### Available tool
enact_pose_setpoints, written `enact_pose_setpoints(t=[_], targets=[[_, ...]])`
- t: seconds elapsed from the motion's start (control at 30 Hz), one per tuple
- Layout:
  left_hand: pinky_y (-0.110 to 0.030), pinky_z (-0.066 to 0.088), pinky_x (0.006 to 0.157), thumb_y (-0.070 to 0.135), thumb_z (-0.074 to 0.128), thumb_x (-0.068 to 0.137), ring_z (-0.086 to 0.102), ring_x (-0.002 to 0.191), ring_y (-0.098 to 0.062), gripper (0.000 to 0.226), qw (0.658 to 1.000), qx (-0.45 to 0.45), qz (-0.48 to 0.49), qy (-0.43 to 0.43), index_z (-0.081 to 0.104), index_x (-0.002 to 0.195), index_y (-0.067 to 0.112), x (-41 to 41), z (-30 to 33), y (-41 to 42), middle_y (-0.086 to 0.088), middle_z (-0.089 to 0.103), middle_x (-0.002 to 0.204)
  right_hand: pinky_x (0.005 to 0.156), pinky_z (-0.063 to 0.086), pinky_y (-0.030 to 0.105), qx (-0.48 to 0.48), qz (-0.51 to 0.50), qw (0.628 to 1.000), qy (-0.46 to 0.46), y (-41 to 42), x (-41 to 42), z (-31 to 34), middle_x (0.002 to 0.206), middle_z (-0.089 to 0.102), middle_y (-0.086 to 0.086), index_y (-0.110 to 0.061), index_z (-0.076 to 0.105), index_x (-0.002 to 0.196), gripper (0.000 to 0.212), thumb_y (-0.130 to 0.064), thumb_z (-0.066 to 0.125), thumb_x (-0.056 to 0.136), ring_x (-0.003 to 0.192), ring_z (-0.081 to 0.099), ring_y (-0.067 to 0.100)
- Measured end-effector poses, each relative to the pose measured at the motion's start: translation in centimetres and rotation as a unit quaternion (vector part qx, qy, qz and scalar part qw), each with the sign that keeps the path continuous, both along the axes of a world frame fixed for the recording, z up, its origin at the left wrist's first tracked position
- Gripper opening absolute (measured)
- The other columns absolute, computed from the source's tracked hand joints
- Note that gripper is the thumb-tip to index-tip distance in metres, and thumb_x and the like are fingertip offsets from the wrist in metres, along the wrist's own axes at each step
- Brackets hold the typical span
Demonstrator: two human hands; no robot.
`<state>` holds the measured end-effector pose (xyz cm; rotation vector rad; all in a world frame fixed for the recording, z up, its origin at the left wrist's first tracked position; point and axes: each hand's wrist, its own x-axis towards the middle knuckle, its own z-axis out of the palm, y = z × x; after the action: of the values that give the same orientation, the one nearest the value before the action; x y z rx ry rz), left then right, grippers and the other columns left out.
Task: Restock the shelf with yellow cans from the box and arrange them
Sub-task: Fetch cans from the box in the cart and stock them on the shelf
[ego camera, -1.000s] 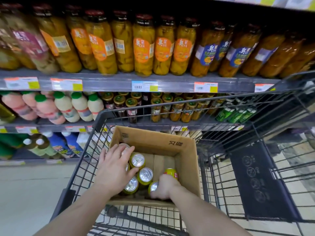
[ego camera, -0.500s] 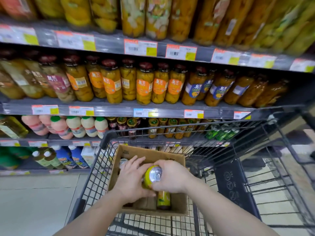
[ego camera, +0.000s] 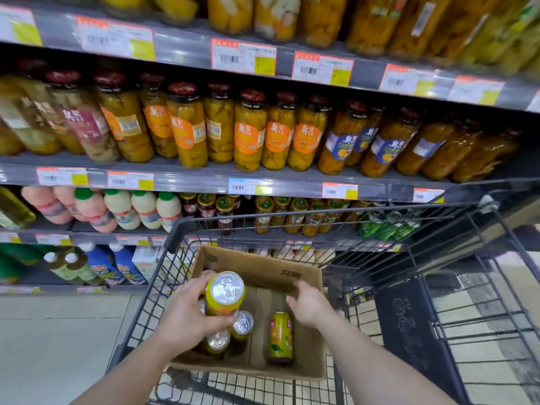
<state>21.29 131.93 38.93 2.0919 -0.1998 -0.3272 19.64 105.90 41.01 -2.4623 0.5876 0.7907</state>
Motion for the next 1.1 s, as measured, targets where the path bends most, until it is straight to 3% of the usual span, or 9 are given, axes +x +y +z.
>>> enact_pose_setpoints(t=[0.13, 0.33, 0.53, 0.7, 0.93, 1.0, 1.1], targets=[[-0.041, 0.048, 0.098, 0.060, 0.089, 0.037, 0.058, 0.111, -0.007, 0.089, 0.999, -0.027, 0.022, 0.003, 0.057, 0.118, 0.044, -0.1, -1.2, 0.6, 0.019, 0.061, 0.115, 0.108, 0.039, 0.033, -0.010, 0.010, 1.000, 0.024, 0.6, -0.3, -4.5, 0.144, 0.050, 0.010, -0.013, 0.035, 0.147, 0.054, -0.034, 0.050, 0.099, 0.131, 0.049, 0.027], [-0.039, 0.046, 0.099, 0.069, 0.084, 0.033, 0.056, 0.112, -0.003, 0.097, 0.999, -0.004, 0.026, -0.024, 0.057, 0.122, 0.038, 0.4, -1.8, 1.0, 0.022, 0.059, 0.114, 0.107, 0.041, 0.032, -0.038, 0.001, 0.998, 0.059, 0.7, 1.0, -8.2, 0.140, 0.051, 0.010, -0.015, 0.032, 0.148, 0.058, -0.035, 0.052, 0.098, 0.129, 0.051, 0.025], [-0.044, 0.044, 0.100, 0.070, 0.082, 0.038, 0.054, 0.115, -0.008, 0.092, 0.998, 0.015, 0.021, -0.052, 0.052, 0.122, 0.047, 1.4, -3.3, 1.3, 0.028, 0.056, 0.117, 0.104, 0.041, 0.033, -0.053, -0.035, 0.995, 0.081, 1.8, 1.7, -12.9, 0.142, 0.046, 0.015, -0.014, 0.023, 0.151, 0.059, -0.020, 0.045, 0.097, 0.129, 0.050, 0.029], [-0.047, 0.031, 0.109, 0.066, 0.079, 0.041, 0.045, 0.114, 0.011, 0.075, 0.995, 0.032, 0.013, -0.090, 0.048, 0.109, 0.060, 1.3, -2.8, 1.0, 0.035, 0.054, 0.114, 0.102, 0.043, 0.033, -0.062, -0.046, 0.992, 0.102, 2.5, 0.9, -16.7, 0.140, 0.049, 0.014, -0.013, 0.027, 0.149, 0.056, -0.022, 0.045, 0.097, 0.127, 0.052, 0.029], [-0.052, 0.038, 0.105, 0.074, 0.078, 0.044, 0.057, 0.114, -0.005, 0.086, 0.997, -0.008, 0.003, -0.073, 0.054, 0.120, 0.043, 2.2, -3.4, 1.1, 0.023, 0.061, 0.117, 0.105, 0.038, 0.031, -0.112, -0.034, 0.988, 0.105, 3.4, 0.8, -17.6, 0.142, 0.041, 0.014, -0.009, 0.029, 0.144, 0.065, -0.029, 0.061, 0.091, 0.131, 0.044, 0.029], [-0.052, 0.037, 0.105, 0.078, 0.075, 0.043, 0.057, 0.113, -0.005, 0.085, 0.997, -0.008, 0.003, -0.081, 0.053, 0.119, 0.045, 2.3, -3.3, 0.9, 0.025, 0.060, 0.118, 0.104, 0.040, 0.031, -0.107, -0.018, 0.988, 0.109, 3.5, 0.8, -18.3, 0.143, 0.036, 0.016, -0.008, 0.031, 0.144, 0.059, -0.025, 0.057, 0.093, 0.131, 0.044, 0.030], [-0.052, 0.038, 0.105, 0.080, 0.073, 0.043, 0.056, 0.115, -0.007, 0.086, 0.997, -0.001, 0.000, -0.080, 0.053, 0.119, 0.045, 2.5, -3.4, 0.8, 0.025, 0.060, 0.117, 0.096, 0.039, 0.024, -0.103, 0.034, 0.990, 0.086, 3.3, 0.9, -18.5, 0.144, 0.045, 0.012, -0.007, 0.039, 0.142, 0.043, -0.025, 0.036, 0.104, 0.131, 0.047, 0.023]])
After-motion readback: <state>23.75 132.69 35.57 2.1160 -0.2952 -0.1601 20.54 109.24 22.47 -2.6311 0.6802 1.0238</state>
